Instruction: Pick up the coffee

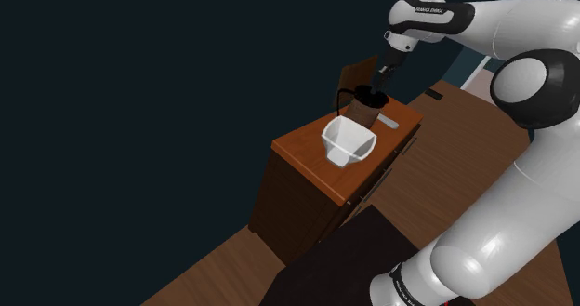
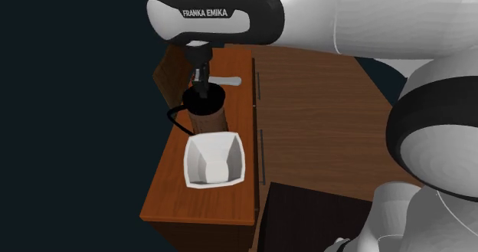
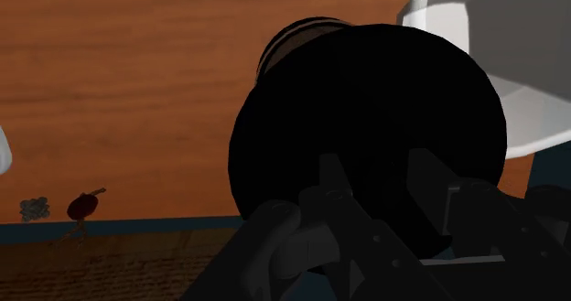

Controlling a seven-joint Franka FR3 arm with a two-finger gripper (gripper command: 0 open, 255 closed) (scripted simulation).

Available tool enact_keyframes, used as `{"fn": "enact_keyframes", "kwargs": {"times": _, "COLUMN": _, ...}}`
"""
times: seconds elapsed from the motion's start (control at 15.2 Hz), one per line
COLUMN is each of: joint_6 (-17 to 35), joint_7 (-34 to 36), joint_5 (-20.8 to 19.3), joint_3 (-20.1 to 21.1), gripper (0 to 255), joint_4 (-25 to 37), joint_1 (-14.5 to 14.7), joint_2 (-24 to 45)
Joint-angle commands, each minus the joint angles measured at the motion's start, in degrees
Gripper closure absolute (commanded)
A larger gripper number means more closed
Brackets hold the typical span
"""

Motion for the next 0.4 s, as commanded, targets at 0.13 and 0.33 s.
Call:
{"fn": "enact_keyframes", "kwargs": {"times": 0.13, "joint_6": -3.1, "joint_7": -0.2, "joint_5": 0.1, "joint_3": -0.1, "gripper": 255, "joint_4": 3.5, "joint_1": -0.2, "joint_2": 0.1}}
{"fn": "enact_keyframes", "kwargs": {"times": 0.33, "joint_6": -4.0, "joint_7": -0.2, "joint_5": 0.2, "joint_3": -0.1, "gripper": 255, "joint_4": 4.5, "joint_1": -0.2, "joint_2": 0.3}}
